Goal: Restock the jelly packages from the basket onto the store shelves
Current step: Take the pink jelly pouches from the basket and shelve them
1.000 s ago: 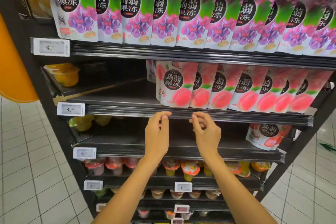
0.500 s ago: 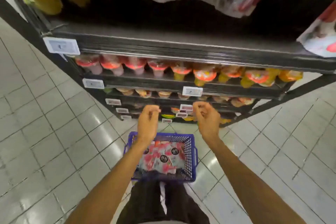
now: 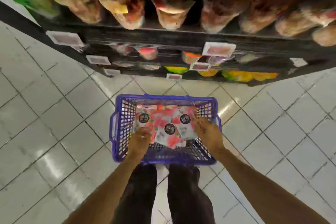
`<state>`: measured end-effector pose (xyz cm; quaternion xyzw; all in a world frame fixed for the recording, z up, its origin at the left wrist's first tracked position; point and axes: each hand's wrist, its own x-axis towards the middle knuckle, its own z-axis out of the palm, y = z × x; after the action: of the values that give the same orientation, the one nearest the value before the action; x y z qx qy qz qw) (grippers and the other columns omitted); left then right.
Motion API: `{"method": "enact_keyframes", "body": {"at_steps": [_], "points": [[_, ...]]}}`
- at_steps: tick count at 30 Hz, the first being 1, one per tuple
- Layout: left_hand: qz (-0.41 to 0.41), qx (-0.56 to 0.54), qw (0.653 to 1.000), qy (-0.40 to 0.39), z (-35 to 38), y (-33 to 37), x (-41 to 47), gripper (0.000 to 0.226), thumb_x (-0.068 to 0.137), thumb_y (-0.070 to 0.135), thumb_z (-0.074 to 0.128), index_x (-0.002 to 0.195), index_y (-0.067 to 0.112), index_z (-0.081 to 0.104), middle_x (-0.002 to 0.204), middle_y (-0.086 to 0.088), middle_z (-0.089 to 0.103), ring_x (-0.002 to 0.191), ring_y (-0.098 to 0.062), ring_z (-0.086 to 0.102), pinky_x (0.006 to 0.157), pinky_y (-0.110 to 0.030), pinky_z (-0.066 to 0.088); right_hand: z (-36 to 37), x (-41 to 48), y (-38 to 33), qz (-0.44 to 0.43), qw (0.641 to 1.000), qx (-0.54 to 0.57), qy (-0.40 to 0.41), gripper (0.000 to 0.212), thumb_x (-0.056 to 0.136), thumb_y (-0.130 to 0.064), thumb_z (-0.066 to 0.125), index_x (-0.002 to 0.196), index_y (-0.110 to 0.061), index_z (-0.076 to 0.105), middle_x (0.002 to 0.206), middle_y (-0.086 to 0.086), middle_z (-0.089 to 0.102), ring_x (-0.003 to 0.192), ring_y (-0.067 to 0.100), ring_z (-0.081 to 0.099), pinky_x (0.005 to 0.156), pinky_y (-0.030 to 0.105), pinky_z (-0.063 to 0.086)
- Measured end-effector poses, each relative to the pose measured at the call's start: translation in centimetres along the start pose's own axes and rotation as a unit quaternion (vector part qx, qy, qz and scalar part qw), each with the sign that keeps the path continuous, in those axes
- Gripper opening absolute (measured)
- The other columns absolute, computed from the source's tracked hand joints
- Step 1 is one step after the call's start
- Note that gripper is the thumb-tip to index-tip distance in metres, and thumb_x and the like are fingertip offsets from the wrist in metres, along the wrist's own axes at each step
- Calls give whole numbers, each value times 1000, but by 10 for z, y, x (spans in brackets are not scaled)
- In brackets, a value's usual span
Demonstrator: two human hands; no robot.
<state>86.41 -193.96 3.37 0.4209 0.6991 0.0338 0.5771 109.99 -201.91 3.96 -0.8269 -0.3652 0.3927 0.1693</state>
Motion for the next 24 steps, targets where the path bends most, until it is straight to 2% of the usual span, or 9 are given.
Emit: {"method": "enact_keyframes", "body": {"at_steps": [4,9,11,13,15,17,19,21,24], "points": [[-49,38,998,-17,19,-58,72,24,94,1,54,116,-1,64,97,-24,68,64,-22,49,56,-28,34,58,53,69,32,996,-67,-41,18,98,-28,56,107,-23,70,87,-6,70,74,17,65,54,18,41],[-74,49,996,-24,54,-119,147,25,93,0,59,117,0,62,117,-30,63,93,-40,62,59,-20,50,124,108,128,101,988,-89,-68,22,97,-16,55,112,-8,67,109,16,69,91,32,66,74,37,53],[-57,84,994,-40,74,-136,166,18,90,9,66,108,6,65,104,-12,69,93,-31,64,73,-29,52,145,123,141,127,980,-122,-90,31,97,-21,53,118,0,61,116,21,64,101,34,63,83,38,53],[-16,150,986,-67,94,-147,178,9,87,14,68,89,20,63,78,11,66,74,-7,65,65,-27,48,163,131,150,165,975,-109,-99,44,93,-30,59,121,4,56,120,22,60,107,34,60,87,42,53],[-22,178,980,-83,113,-151,185,22,84,22,74,100,23,60,92,11,65,87,5,63,76,-30,51,176,136,154,209,970,-88,-90,61,87,-40,66,128,3,50,126,22,57,115,36,57,91,44,51],[-48,227,970,-76,127,-150,187,76,78,38,78,139,14,39,133,-4,49,124,-19,52,102,-41,47,186,138,157,218,960,-151,-94,88,81,-51,72,141,1,36,139,19,48,128,35,47,103,42,44],[-86,161,981,-63,136,-148,186,101,69,32,87,145,11,25,136,-10,48,121,-33,55,101,-44,50,193,139,160,220,952,-192,-89,110,70,-58,79,147,0,26,144,18,42,134,33,41,110,40,38],[-103,131,985,-47,140,-148,186,92,64,25,90,136,12,36,120,-6,60,108,-28,63,93,-37,54,199,139,164,258,955,-120,-84,114,59,-53,89,143,-1,33,139,17,48,128,32,49,105,40,45],[-126,124,981,-79,136,-144,179,44,68,26,87,102,15,63,92,2,70,94,-22,69,84,-33,57,197,132,165,274,953,-15,-128,88,55,-40,94,127,-8,54,123,7,65,112,24,63,94,37,54]]}}
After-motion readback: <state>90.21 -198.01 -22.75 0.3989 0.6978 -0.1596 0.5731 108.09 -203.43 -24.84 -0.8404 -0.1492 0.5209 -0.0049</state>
